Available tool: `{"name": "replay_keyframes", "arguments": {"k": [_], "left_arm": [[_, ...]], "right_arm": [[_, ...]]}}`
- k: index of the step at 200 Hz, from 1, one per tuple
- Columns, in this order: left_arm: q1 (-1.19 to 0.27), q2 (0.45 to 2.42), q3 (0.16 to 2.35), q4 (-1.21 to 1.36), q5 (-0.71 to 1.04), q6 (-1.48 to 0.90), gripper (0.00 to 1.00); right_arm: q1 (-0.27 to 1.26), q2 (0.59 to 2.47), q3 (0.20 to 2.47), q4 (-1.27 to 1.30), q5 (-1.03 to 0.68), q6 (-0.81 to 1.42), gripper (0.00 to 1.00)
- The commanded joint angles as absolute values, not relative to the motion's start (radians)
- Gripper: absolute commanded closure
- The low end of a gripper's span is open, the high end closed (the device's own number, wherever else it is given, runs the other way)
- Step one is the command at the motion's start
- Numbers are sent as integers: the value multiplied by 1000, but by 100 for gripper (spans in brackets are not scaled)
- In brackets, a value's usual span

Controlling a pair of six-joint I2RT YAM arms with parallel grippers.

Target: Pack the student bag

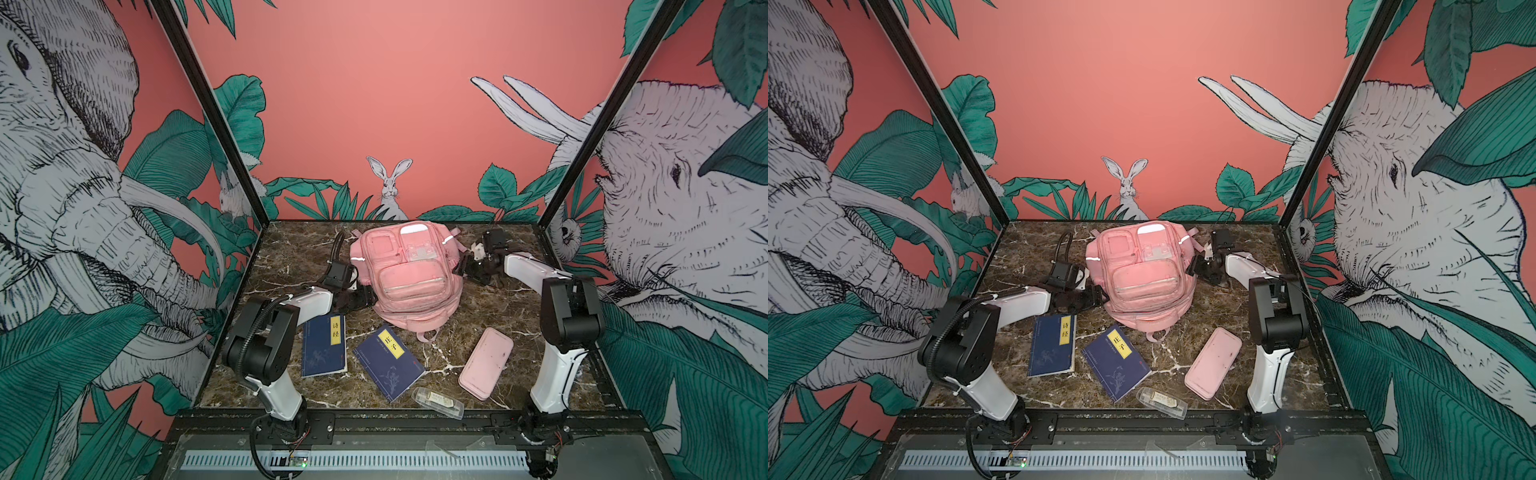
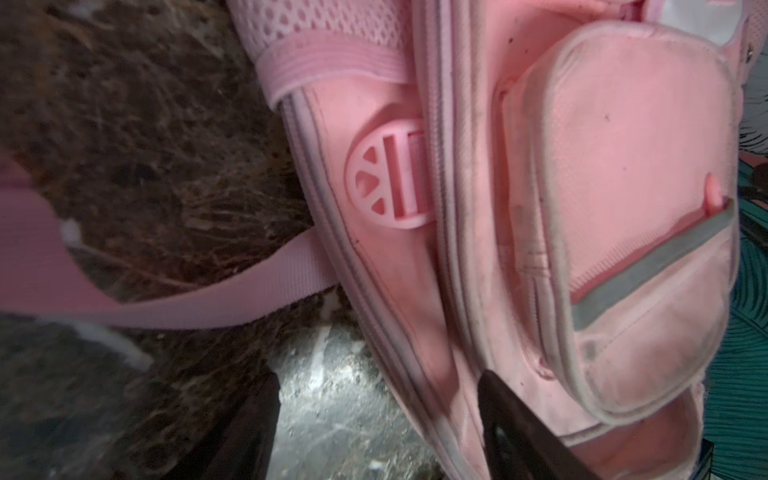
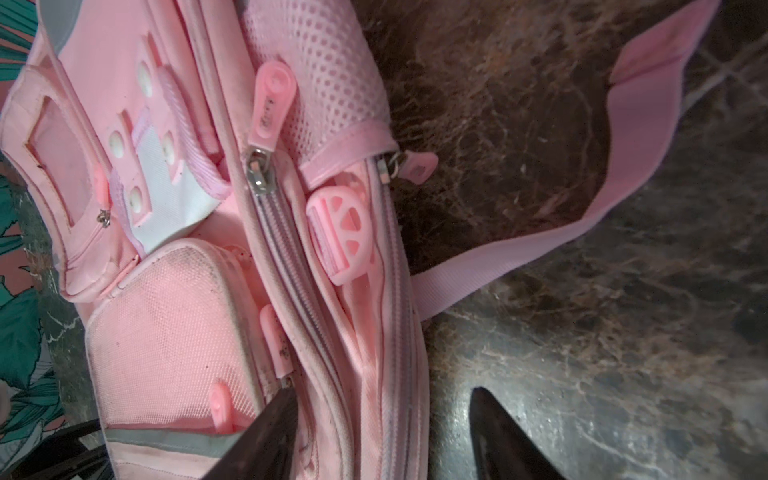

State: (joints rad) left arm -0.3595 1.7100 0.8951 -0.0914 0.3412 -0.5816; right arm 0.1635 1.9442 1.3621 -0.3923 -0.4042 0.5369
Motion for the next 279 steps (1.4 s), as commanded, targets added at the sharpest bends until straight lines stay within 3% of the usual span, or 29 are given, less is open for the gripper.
{"name": "replay_keyframes", "arguments": {"k": [1, 32, 87, 127, 210, 248, 279], "left_arm": [[-366, 1745, 926, -59, 376, -609, 35], [-365, 1785, 984, -72, 381, -606, 43], [-364, 1843, 1101, -111, 344, -582, 43], [-344, 1910, 1224, -140, 314, -565, 43], [-306, 2095, 1496, -190, 339, -553, 40], [-253, 2064, 1559, -262, 360, -495, 34], [-245, 2004, 1590, -348, 347, -440, 22]], "right_arm": [[174, 1954, 1344, -367, -425, 545, 42], [177, 1944, 1324, -367, -432, 544, 57], [189, 1924, 1253, -358, -449, 541, 89], [233, 1879, 1204, -358, -456, 549, 92], [424, 1847, 1178, -265, -452, 680, 79], [451, 1807, 1227, -360, -418, 562, 57], [452, 1714, 1245, -491, -299, 439, 38]]}}
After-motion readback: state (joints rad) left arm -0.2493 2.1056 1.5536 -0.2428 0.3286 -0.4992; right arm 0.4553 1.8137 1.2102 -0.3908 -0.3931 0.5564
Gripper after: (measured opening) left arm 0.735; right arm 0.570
